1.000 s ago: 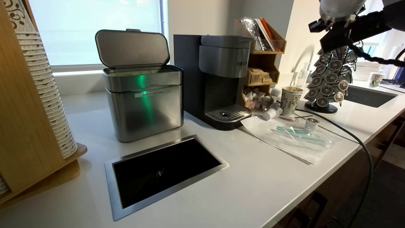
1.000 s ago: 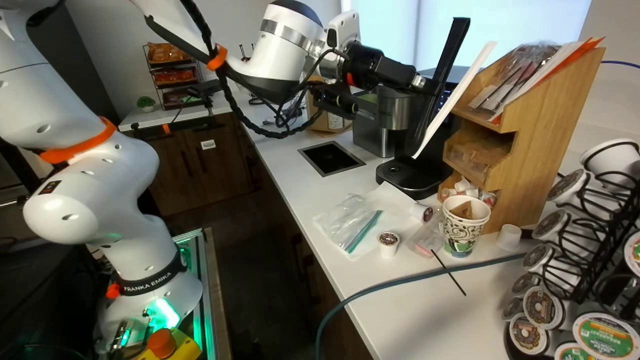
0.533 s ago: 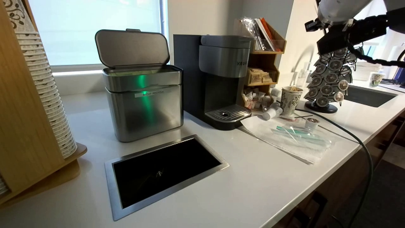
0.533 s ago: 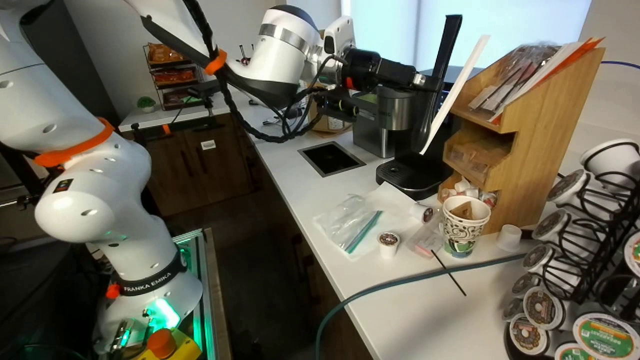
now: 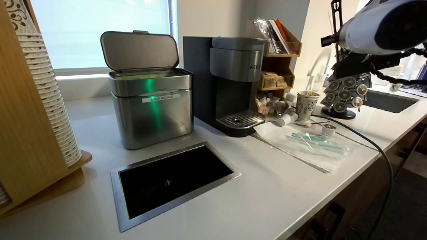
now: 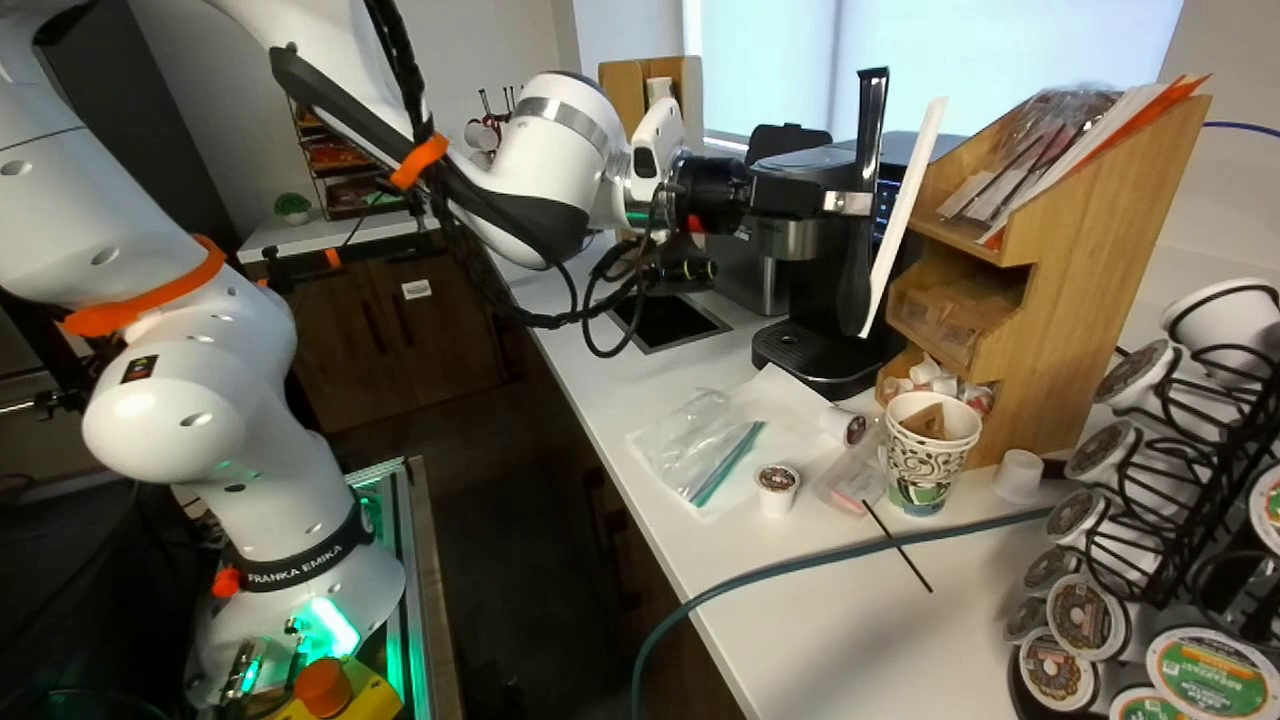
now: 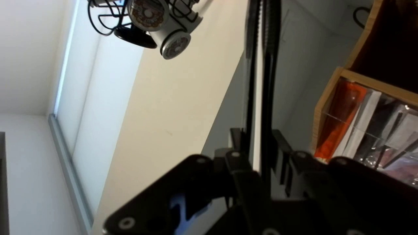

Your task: Put the tongs in the cup

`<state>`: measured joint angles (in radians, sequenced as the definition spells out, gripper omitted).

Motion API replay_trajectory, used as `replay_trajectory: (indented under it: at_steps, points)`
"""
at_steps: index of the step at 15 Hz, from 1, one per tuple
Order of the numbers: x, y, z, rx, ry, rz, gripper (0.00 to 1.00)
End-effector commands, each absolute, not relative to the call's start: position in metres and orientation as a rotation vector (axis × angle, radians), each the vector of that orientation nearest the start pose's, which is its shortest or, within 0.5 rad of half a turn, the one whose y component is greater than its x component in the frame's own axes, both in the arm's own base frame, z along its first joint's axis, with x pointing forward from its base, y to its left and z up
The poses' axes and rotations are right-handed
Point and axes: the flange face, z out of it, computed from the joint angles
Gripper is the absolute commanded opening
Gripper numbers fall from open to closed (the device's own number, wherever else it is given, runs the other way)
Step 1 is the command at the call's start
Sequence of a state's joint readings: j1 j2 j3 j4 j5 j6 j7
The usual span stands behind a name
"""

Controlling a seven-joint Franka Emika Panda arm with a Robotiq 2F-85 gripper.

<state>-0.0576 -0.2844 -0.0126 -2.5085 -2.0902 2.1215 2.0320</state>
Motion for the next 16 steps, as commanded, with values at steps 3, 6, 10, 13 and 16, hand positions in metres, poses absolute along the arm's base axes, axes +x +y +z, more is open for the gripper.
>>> replay_trajectory:
  at_steps: [3,6,10,13,16]
  points:
    - [0.455,-0.08,0.421,1.693,-0.479,1.465,0.24]
    - [0.462,-0.079,0.416,1.734,-0.393,1.594,0.06]
    - [0.466,-0.093,0.396,1.78,-0.281,1.752,0.06]
    - [0.469,-0.055,0.39,1.812,-0.289,1.814,0.06]
    - [0.464,-0.012,0.381,1.872,-0.228,1.852,0.06]
